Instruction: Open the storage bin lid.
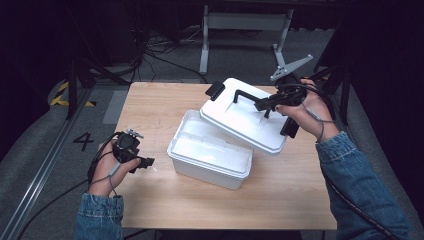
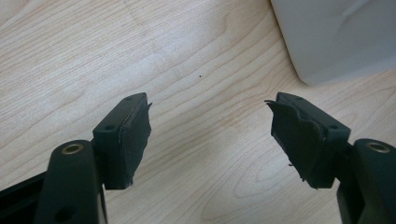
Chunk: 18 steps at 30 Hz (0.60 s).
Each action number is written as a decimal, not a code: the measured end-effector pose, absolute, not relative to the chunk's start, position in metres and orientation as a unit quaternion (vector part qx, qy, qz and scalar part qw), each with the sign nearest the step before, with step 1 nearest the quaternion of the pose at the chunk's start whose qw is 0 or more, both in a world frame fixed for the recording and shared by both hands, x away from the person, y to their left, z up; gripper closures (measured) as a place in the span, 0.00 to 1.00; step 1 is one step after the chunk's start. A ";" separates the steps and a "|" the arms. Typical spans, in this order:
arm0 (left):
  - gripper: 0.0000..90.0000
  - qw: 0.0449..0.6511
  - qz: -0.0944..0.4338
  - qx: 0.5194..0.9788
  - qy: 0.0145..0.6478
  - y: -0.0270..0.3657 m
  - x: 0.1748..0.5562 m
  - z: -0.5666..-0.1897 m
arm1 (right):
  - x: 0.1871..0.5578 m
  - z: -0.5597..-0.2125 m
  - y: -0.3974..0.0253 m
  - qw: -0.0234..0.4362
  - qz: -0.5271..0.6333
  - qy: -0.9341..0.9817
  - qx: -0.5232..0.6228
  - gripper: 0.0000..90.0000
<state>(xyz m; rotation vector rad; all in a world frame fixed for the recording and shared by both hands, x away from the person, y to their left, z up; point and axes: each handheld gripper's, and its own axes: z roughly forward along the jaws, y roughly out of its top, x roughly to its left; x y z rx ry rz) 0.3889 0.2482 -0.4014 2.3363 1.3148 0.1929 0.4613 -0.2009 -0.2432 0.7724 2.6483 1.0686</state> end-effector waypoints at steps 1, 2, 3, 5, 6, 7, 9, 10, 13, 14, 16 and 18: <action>0.32 0.225 0.069 0.847 0.477 0.248 0.389 -0.402 | 0.463 -0.244 -0.205 0.094 0.359 0.890 0.265 0.94; 0.32 0.224 0.069 0.847 0.476 0.248 0.389 -0.402 | 0.464 -0.246 -0.209 0.094 0.359 0.888 0.270 0.94; 0.32 0.223 0.069 0.848 0.475 0.248 0.389 -0.402 | 0.466 -0.247 -0.214 0.096 0.357 0.887 0.278 0.94; 0.32 0.222 0.068 0.849 0.476 0.248 0.389 -0.402 | 0.468 -0.250 -0.221 0.099 0.354 0.884 0.287 0.94; 0.32 0.222 0.067 0.848 0.476 0.248 0.389 -0.402 | 0.469 -0.251 -0.224 0.101 0.354 0.883 0.292 0.94; 0.32 0.224 0.067 0.846 0.480 0.248 0.389 -0.402 | 0.469 -0.252 -0.228 0.103 0.353 0.881 0.297 0.94; 0.32 0.225 0.068 0.845 0.480 0.249 0.389 -0.402 | 0.471 -0.253 -0.235 0.108 0.352 0.878 0.306 0.94; 0.32 0.225 0.068 0.845 0.481 0.249 0.389 -0.402 | 0.472 -0.253 -0.240 0.109 0.352 0.876 0.311 0.94; 0.32 0.224 0.068 0.845 0.480 0.249 0.389 -0.402 | 0.473 -0.255 -0.251 0.116 0.350 0.871 0.324 0.94; 0.32 0.224 0.068 0.846 0.479 0.249 0.389 -0.402 | 0.474 -0.255 -0.256 0.120 0.349 0.869 0.330 0.94; 0.32 0.222 0.069 0.846 0.480 0.249 0.389 -0.403 | 0.474 -0.256 -0.263 0.122 0.349 0.865 0.340 0.94; 0.32 0.221 0.066 0.847 0.479 0.248 0.389 -0.403 | 0.475 -0.258 -0.270 0.124 0.350 0.861 0.348 0.94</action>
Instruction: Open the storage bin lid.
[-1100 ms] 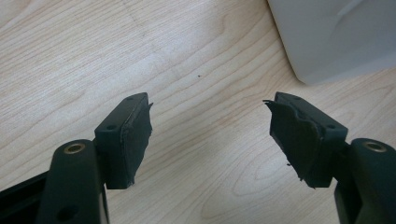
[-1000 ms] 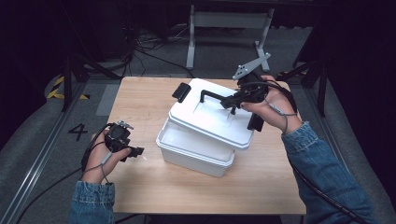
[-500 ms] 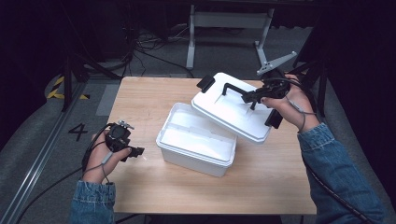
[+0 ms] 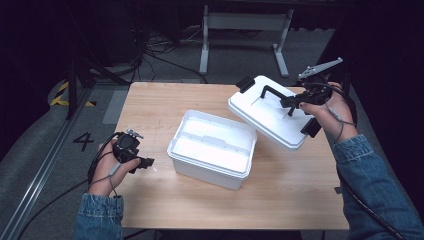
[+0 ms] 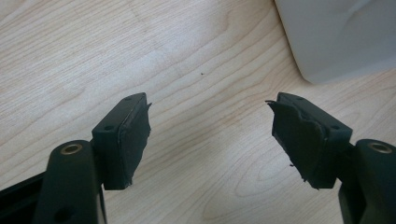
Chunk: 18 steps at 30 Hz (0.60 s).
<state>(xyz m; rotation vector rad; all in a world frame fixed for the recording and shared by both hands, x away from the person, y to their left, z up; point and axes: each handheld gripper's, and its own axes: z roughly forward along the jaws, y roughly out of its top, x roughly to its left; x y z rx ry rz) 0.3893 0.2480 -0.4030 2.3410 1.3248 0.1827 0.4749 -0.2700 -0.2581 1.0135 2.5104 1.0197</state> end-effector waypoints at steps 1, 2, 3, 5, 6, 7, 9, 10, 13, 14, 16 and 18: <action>0.32 0.220 0.066 0.847 0.479 0.248 0.389 -0.403 | 0.475 -0.259 -0.274 0.126 0.348 0.859 0.355 0.94; 0.32 0.219 0.068 0.848 0.477 0.248 0.390 -0.403 | 0.476 -0.260 -0.277 0.128 0.346 0.858 0.358 0.94; 0.32 0.219 0.068 0.848 0.478 0.248 0.390 -0.403 | 0.477 -0.262 -0.281 0.129 0.344 0.856 0.364 0.94; 0.32 0.219 0.066 0.848 0.479 0.248 0.389 -0.403 | 0.478 -0.265 -0.288 0.129 0.341 0.853 0.374 0.94; 0.32 0.218 0.066 0.849 0.477 0.248 0.390 -0.404 | 0.479 -0.266 -0.292 0.131 0.340 0.851 0.379 0.94; 0.32 0.219 0.066 0.848 0.479 0.247 0.390 -0.404 | 0.480 -0.267 -0.295 0.133 0.338 0.850 0.383 0.94; 0.32 0.218 0.066 0.848 0.479 0.247 0.390 -0.405 | 0.482 -0.269 -0.302 0.136 0.334 0.846 0.393 0.94; 0.32 0.218 0.066 0.848 0.480 0.247 0.390 -0.405 | 0.483 -0.271 -0.306 0.137 0.331 0.844 0.400 0.94; 0.32 0.217 0.066 0.848 0.479 0.247 0.390 -0.405 | 0.486 -0.276 -0.313 0.138 0.327 0.840 0.411 0.94; 0.32 0.216 0.067 0.848 0.479 0.247 0.390 -0.405 | 0.487 -0.279 -0.315 0.138 0.326 0.838 0.415 0.94; 0.32 0.217 0.067 0.848 0.480 0.247 0.390 -0.405 | 0.488 -0.284 -0.318 0.142 0.324 0.836 0.419 0.94; 0.32 0.216 0.064 0.848 0.480 0.247 0.390 -0.406 | 0.488 -0.289 -0.321 0.145 0.323 0.832 0.427 0.94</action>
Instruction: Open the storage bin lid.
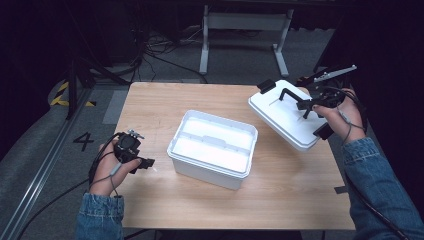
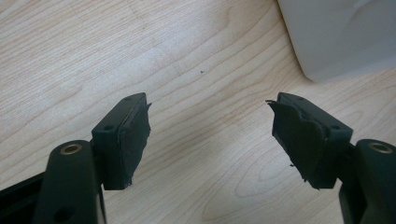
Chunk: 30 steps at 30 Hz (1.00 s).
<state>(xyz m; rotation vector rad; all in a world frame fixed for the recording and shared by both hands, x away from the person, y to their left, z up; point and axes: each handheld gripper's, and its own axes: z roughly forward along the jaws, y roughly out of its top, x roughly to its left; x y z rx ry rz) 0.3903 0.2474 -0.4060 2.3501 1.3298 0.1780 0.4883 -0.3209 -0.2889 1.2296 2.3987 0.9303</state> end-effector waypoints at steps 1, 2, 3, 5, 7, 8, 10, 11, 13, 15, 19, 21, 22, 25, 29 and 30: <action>0.32 0.217 0.064 0.848 0.480 0.248 0.391 -0.407 | 0.488 -0.292 -0.322 0.145 0.322 0.831 0.429 0.94; 0.32 0.216 0.064 0.848 0.480 0.248 0.391 -0.407 | 0.488 -0.295 -0.323 0.146 0.321 0.830 0.431 0.94; 0.32 0.216 0.063 0.847 0.481 0.248 0.391 -0.407 | 0.489 -0.299 -0.324 0.147 0.320 0.831 0.432 0.94; 0.32 0.214 0.064 0.848 0.481 0.249 0.391 -0.407 | 0.490 -0.306 -0.325 0.144 0.315 0.831 0.436 0.94; 0.32 0.215 0.063 0.848 0.481 0.249 0.391 -0.408 | 0.491 -0.314 -0.327 0.141 0.313 0.830 0.440 0.94; 0.31 0.214 0.064 0.848 0.481 0.249 0.391 -0.408 | 0.491 -0.318 -0.327 0.136 0.313 0.829 0.444 0.94; 0.31 0.213 0.063 0.848 0.482 0.249 0.391 -0.408 | 0.493 -0.326 -0.329 0.130 0.313 0.827 0.448 0.94; 0.32 0.214 0.068 0.848 0.480 0.248 0.390 -0.408 | 0.493 -0.330 -0.330 0.128 0.314 0.826 0.450 0.94; 0.33 0.218 0.069 0.846 0.482 0.248 0.389 -0.409 | 0.494 -0.337 -0.331 0.127 0.315 0.824 0.453 0.94; 0.33 0.220 0.072 0.845 0.482 0.247 0.389 -0.410 | 0.494 -0.344 -0.332 0.123 0.317 0.822 0.456 0.94; 0.32 0.219 0.074 0.846 0.481 0.248 0.389 -0.411 | 0.494 -0.358 -0.331 0.120 0.317 0.822 0.458 0.94; 0.31 0.220 0.075 0.845 0.481 0.248 0.389 -0.412 | 0.494 -0.363 -0.330 0.121 0.318 0.821 0.458 0.94; 0.31 0.220 0.077 0.845 0.481 0.249 0.389 -0.412 | 0.494 -0.366 -0.329 0.120 0.318 0.821 0.459 0.94; 0.31 0.220 0.076 0.845 0.481 0.249 0.389 -0.413 | 0.495 -0.374 -0.328 0.118 0.318 0.821 0.459 0.94; 0.31 0.216 0.073 0.846 0.482 0.249 0.389 -0.413 | 0.496 -0.383 -0.326 0.116 0.317 0.820 0.462 0.94; 0.31 0.215 0.073 0.846 0.482 0.249 0.390 -0.413 | 0.496 -0.386 -0.326 0.116 0.316 0.820 0.462 0.94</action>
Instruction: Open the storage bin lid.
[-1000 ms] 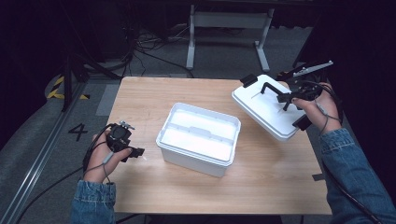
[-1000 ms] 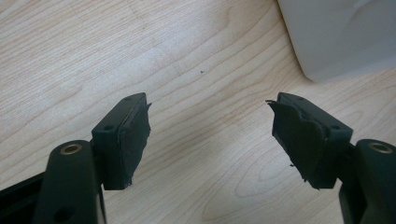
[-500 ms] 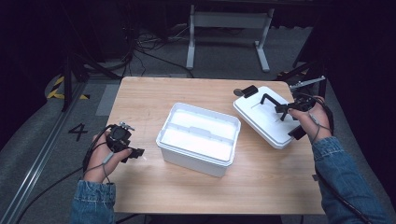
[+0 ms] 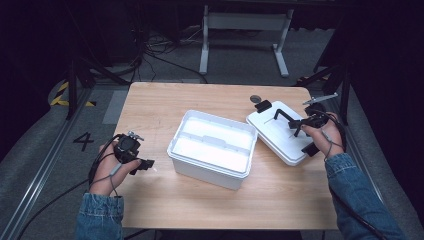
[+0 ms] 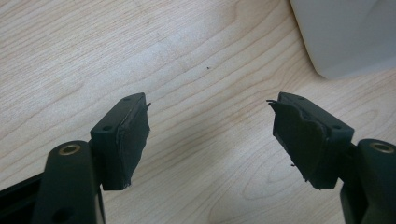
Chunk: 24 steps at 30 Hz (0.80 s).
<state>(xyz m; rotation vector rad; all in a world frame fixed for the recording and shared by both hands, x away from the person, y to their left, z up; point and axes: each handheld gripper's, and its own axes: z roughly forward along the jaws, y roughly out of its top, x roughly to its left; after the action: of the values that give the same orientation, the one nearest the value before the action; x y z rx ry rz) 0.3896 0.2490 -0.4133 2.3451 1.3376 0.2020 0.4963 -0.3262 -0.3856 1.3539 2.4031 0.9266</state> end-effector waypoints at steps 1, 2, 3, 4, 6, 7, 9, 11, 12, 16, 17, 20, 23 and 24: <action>0.31 0.214 0.076 0.847 0.481 0.249 0.390 -0.413 | 0.497 -0.388 -0.326 0.114 0.317 0.820 0.462 0.94; 0.31 0.214 0.075 0.847 0.481 0.249 0.390 -0.413 | 0.497 -0.390 -0.326 0.112 0.317 0.820 0.464 0.94; 0.31 0.214 0.074 0.847 0.482 0.249 0.390 -0.414 | 0.497 -0.392 -0.325 0.111 0.316 0.820 0.464 0.94; 0.31 0.214 0.073 0.847 0.482 0.249 0.390 -0.414 | 0.497 -0.395 -0.325 0.110 0.315 0.819 0.466 0.94; 0.31 0.213 0.071 0.846 0.483 0.249 0.389 -0.414 | 0.497 -0.399 -0.325 0.110 0.314 0.818 0.469 0.94; 0.31 0.212 0.069 0.846 0.484 0.249 0.389 -0.414 | 0.497 -0.401 -0.325 0.110 0.314 0.819 0.468 0.94; 0.31 0.211 0.069 0.848 0.482 0.249 0.390 -0.414 | 0.498 -0.404 -0.325 0.108 0.315 0.818 0.470 0.94; 0.31 0.209 0.068 0.849 0.481 0.249 0.390 -0.414 | 0.498 -0.407 -0.325 0.108 0.315 0.817 0.471 0.94; 0.31 0.209 0.068 0.849 0.481 0.249 0.390 -0.415 | 0.498 -0.408 -0.325 0.108 0.315 0.817 0.470 0.94; 0.31 0.207 0.069 0.849 0.480 0.249 0.390 -0.415 | 0.498 -0.412 -0.324 0.106 0.313 0.817 0.472 0.94; 0.31 0.207 0.070 0.850 0.480 0.249 0.390 -0.415 | 0.498 -0.413 -0.324 0.106 0.314 0.817 0.472 0.94; 0.30 0.207 0.067 0.849 0.481 0.248 0.390 -0.415 | 0.498 -0.415 -0.324 0.104 0.315 0.816 0.474 0.94; 0.30 0.206 0.068 0.850 0.480 0.248 0.390 -0.415 | 0.498 -0.417 -0.325 0.100 0.318 0.815 0.475 0.94; 0.30 0.206 0.068 0.850 0.479 0.248 0.390 -0.415 | 0.498 -0.418 -0.325 0.099 0.319 0.814 0.475 0.94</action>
<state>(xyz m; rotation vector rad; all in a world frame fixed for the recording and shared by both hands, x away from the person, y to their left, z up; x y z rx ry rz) 0.3901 0.2484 -0.4153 2.3697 1.3358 0.1890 0.4985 -0.3254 -0.4178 1.4047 2.4090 0.9440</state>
